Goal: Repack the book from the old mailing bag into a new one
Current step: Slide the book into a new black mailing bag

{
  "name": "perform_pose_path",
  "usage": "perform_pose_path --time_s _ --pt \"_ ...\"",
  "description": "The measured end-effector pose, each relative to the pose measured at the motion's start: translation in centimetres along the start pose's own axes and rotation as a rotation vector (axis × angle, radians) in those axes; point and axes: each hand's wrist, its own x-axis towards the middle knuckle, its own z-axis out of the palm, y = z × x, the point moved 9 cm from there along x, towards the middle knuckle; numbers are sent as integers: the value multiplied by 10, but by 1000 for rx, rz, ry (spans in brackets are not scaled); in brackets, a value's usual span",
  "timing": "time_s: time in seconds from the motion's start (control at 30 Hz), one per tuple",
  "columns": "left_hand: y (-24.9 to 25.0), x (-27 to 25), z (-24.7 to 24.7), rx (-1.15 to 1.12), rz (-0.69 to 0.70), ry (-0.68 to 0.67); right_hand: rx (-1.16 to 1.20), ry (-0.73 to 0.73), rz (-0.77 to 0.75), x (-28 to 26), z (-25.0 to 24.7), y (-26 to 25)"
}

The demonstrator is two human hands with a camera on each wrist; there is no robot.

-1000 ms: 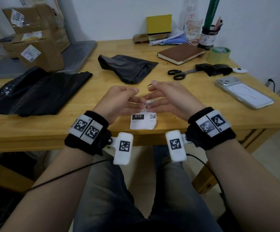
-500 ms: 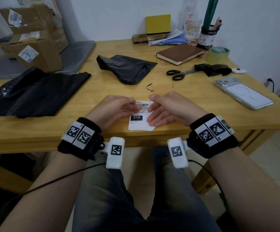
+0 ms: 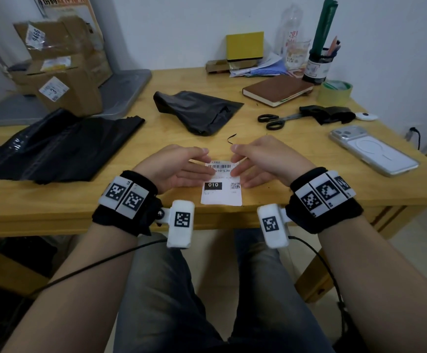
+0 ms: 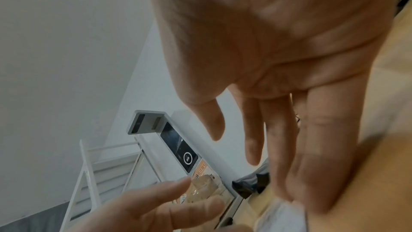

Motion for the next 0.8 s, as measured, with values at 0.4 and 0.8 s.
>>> perform_pose_path --time_s 0.4,0.8 --pt "36 64 -46 -193 12 204 5 7 -89 54 -31 -44" --pt "103 129 -47 -472 180 353 2 17 -142 108 -47 -73"
